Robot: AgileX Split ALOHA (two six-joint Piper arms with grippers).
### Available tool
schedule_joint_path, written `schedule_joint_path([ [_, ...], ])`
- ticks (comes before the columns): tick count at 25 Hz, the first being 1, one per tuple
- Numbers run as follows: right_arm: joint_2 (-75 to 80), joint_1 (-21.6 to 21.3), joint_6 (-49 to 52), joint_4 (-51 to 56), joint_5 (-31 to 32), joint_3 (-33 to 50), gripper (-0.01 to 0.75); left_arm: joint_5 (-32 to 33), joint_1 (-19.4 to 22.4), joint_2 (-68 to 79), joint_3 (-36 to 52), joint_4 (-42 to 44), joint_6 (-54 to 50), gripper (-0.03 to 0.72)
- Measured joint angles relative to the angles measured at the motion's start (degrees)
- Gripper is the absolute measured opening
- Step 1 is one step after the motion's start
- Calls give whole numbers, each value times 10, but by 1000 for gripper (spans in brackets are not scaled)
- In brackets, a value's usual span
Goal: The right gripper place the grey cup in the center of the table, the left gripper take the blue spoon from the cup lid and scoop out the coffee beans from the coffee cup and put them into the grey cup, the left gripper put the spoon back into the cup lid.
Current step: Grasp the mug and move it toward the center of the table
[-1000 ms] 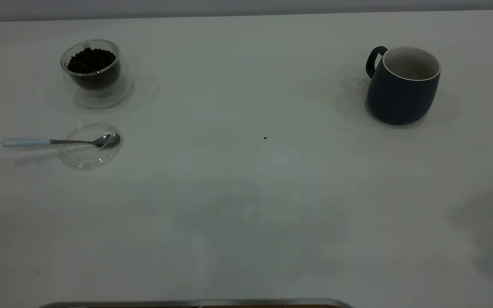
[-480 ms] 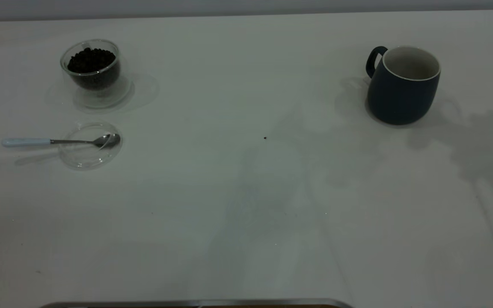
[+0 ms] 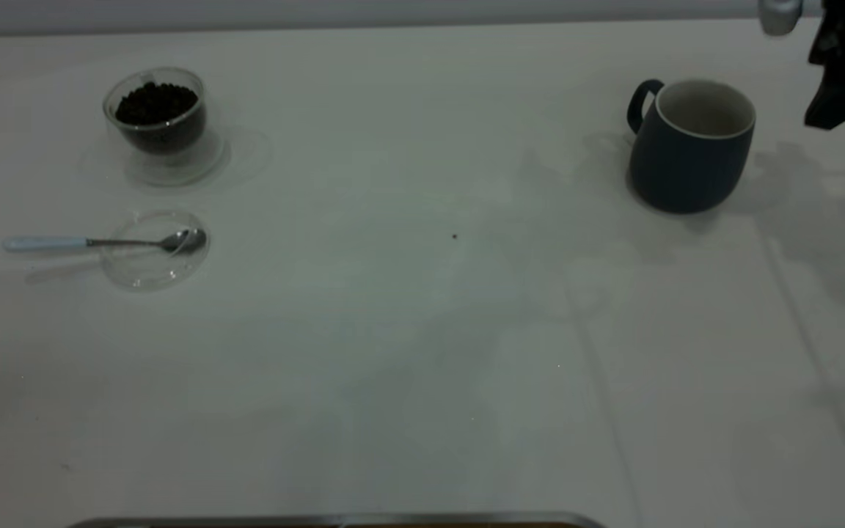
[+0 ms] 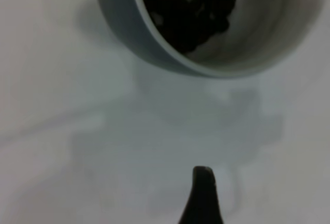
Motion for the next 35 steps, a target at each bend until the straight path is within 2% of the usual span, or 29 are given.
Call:
schedule_joint_path([
  [7,42,9,-40,0,-71,-1,671,0,0,0,0,0,0,555],
  [13,57,53,-44,-1,-130,-1,667,0,0,0,0,0,0,555],
  [35,57,254,-44,78,-158,-1,624,0,0,0,0,0,0,555],
])
